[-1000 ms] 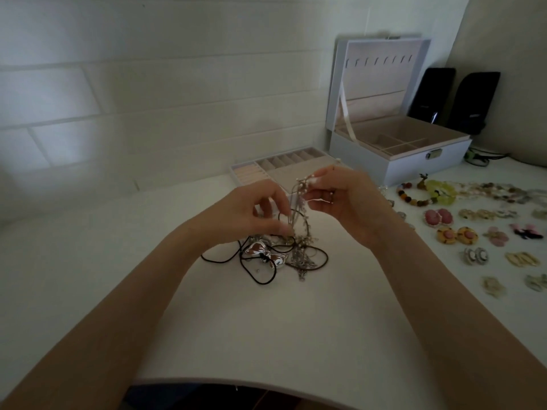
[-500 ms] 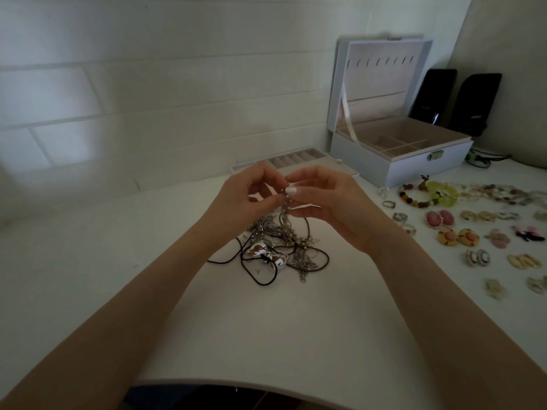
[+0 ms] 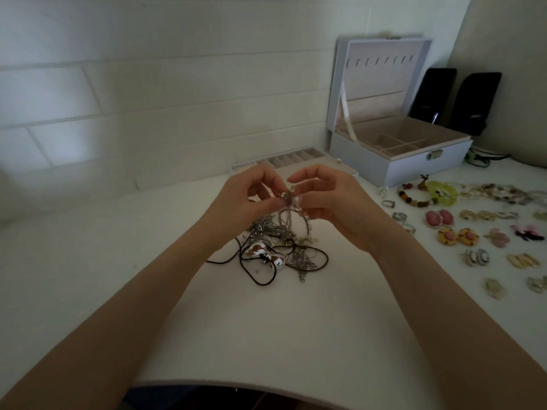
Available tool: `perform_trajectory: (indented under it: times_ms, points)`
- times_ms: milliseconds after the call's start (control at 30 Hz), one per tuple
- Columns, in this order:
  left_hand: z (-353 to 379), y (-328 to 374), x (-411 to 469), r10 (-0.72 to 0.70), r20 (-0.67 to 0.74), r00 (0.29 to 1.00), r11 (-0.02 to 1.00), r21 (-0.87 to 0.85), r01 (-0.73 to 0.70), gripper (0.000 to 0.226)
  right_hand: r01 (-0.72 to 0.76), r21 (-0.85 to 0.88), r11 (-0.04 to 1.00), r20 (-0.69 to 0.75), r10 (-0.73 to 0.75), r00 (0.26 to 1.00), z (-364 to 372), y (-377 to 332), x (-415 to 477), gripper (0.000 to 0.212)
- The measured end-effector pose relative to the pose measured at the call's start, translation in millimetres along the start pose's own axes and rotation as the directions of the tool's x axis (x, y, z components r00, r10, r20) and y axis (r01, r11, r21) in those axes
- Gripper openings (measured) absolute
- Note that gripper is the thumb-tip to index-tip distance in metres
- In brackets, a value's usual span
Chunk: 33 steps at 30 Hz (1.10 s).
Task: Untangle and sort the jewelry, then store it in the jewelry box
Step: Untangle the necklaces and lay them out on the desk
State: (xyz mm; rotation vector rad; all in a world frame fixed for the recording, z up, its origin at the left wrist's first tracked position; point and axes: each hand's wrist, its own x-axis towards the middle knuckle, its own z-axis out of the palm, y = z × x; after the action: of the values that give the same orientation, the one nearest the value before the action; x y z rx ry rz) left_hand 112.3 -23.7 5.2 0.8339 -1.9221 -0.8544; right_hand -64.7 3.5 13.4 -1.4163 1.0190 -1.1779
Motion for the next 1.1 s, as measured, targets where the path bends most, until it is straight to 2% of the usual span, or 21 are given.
perform_trajectory:
  times_ms: [200, 333, 433, 533, 633, 767, 867, 1000, 1100]
  points:
    - [-0.4, 4.6, -0.4, -0.003, -0.012, 1.000, 0.996, -0.090, 0.002, 0.026, 0.030, -0.038, 0.999, 0.007, -0.029, 1.000, 0.0, 1.5, 1.0, 0.021]
    - [-1.8, 5.9, -0.9, -0.025, -0.018, 1.000, 0.989, -0.145, 0.022, 0.022, 0.080, 0.043, 0.996, 0.005, -0.080, 0.997, 0.4, 2.0, 0.1, 0.014]
    - [-1.2, 6.4, -1.3, -0.048, 0.018, 0.999, 0.984, -0.173, 0.051, 0.025, 0.140, 0.038, 0.989, -0.017, -0.139, 0.990, 0.5, 0.6, -0.2, 0.018]
    - [0.1, 7.5, -2.1, -0.063, 0.061, 0.996, 0.989, -0.132, 0.070, 0.017, 0.169, 0.010, 0.985, -0.049, -0.169, 0.984, 0.7, 0.9, 0.5, 0.027]
    - [0.1, 8.6, -2.0, -0.073, 0.039, 0.997, 0.988, -0.131, 0.077, 0.006, 0.169, 0.007, 0.986, -0.071, -0.168, 0.983, -0.7, 0.9, 0.8, 0.028]
    - [0.6, 5.4, -0.6, -0.068, 0.003, 0.998, 0.993, -0.092, 0.068, 0.015, 0.167, -0.071, 0.983, -0.066, -0.172, 0.983, 1.5, -0.2, -0.1, 0.030]
    - [1.5, 3.7, -1.0, -0.076, 0.063, 0.995, 0.990, -0.116, 0.083, 0.024, 0.188, -0.111, 0.976, -0.061, -0.196, 0.979, 3.3, -1.8, -1.4, 0.030]
    - [3.8, 1.6, -1.9, -0.097, 0.069, 0.993, 0.993, -0.059, 0.101, 0.014, 0.204, -0.108, 0.973, -0.081, -0.213, 0.974, 2.5, -2.1, -2.1, 0.026]
    - [4.6, 0.7, -1.3, -0.126, 0.047, 0.991, 0.992, -0.021, 0.127, 0.017, 0.223, -0.083, 0.971, -0.090, -0.230, 0.969, 1.6, -2.0, -1.5, 0.025]
